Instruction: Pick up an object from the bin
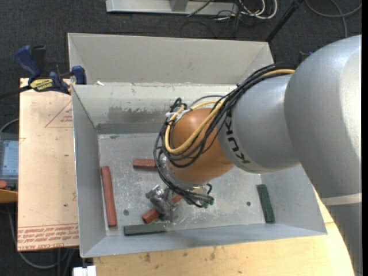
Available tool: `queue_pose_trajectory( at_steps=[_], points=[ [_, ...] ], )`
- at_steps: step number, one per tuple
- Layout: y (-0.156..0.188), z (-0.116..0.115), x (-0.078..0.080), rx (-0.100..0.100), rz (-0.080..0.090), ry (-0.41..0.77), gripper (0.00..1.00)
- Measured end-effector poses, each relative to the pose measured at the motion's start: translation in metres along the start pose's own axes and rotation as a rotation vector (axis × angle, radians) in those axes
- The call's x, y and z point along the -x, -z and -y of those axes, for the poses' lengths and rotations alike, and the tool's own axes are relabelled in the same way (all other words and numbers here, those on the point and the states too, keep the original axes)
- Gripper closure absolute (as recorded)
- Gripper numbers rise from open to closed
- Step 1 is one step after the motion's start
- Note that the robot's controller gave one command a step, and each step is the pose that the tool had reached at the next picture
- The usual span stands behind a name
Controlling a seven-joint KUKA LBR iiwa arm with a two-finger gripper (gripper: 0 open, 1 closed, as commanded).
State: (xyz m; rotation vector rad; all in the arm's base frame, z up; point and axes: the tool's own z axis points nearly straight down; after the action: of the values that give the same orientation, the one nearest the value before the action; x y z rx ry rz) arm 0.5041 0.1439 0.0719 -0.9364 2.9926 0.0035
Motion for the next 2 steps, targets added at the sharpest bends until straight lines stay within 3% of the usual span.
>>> queue_pose_trajectory(
  at_steps=[1, 2],
  points=[
    [0.135, -0.029, 0.016, -0.002, 0.005, -0.026, 1.0],
    [0.103, 0.011, 0.05, 0.0, -0.002, 0.207, 1.0]
  ],
)
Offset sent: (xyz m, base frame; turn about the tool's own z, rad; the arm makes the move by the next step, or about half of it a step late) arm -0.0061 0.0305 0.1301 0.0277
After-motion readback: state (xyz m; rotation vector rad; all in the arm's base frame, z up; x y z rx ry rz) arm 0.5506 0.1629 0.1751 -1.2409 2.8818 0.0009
